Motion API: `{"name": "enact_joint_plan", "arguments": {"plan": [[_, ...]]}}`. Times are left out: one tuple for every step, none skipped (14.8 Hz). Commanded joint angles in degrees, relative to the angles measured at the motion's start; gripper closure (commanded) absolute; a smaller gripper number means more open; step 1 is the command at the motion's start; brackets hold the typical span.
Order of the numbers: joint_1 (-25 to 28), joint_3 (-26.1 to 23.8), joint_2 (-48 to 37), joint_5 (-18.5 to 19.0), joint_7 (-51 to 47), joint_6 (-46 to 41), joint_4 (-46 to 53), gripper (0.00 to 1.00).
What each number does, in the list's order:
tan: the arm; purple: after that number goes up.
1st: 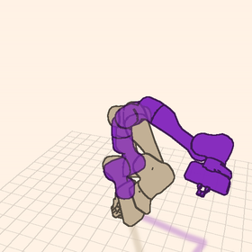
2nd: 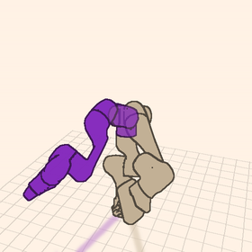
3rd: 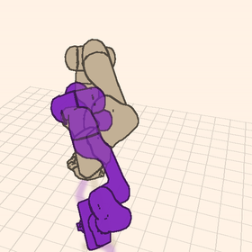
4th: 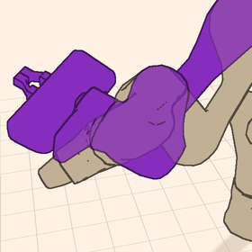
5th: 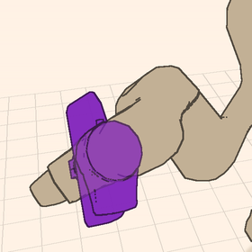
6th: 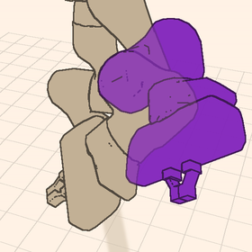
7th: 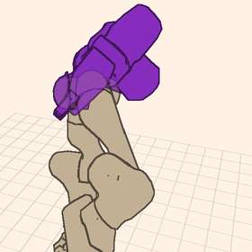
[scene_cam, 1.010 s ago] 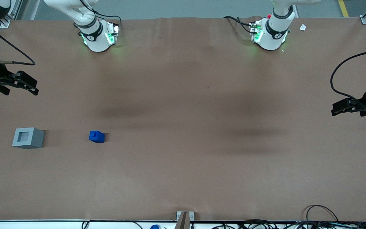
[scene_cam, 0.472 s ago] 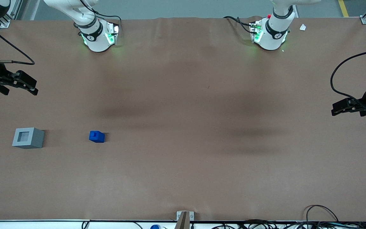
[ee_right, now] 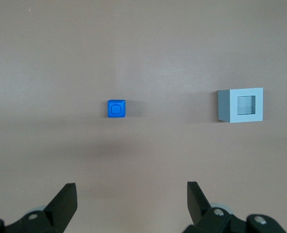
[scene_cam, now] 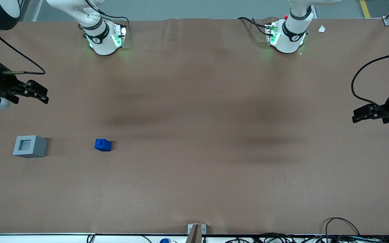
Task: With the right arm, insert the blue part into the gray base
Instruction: 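Move the open right gripper over the small blue block and lower it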
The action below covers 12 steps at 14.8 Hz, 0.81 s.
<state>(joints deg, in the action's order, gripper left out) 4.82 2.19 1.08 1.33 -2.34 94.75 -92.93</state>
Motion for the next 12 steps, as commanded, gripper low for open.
{"name": "enact_joint_plan", "arguments": {"plan": [[1.85, 0.09, -0.12, -0.28, 1.19, 0.26, -0.32, 0.0], [2.38, 0.09, 0.76, -0.28, 1.19, 0.44, -0.32, 0.0], [2.39, 0.09, 1.72, -0.28, 1.02, 0.61, -0.23, 0.0], [2.39, 0.09, 2.6, -0.36, 0.76, 0.96, -0.14, 0.0], [2.47, 0.09, 3.48, -0.37, 0.49, 2.27, -0.23, 0.0], [2.47, 0.09, 4.53, -0.54, 0.49, 3.07, -0.32, 0.0], [2.3, 0.09, 6.02, -1.24, 0.49, 4.38, -0.23, 0.0], [1.78, 0.09, 7.69, -2.9, 0.49, 5.96, -0.32, 0.0], [1.42, 0.18, 9.27, -5.18, 0.49, 6.67, -0.32, 0.0], [1.07, 0.27, 10.51, -6.94, 0.58, 7.2, -0.23, 0.0], [0.81, 0.27, 12.35, -7.22, 0.75, 8.51, -0.32, 0.0], [0.89, 0.27, 13.84, -7.22, 0.49, 10.27, -0.49, 0.0]]}}
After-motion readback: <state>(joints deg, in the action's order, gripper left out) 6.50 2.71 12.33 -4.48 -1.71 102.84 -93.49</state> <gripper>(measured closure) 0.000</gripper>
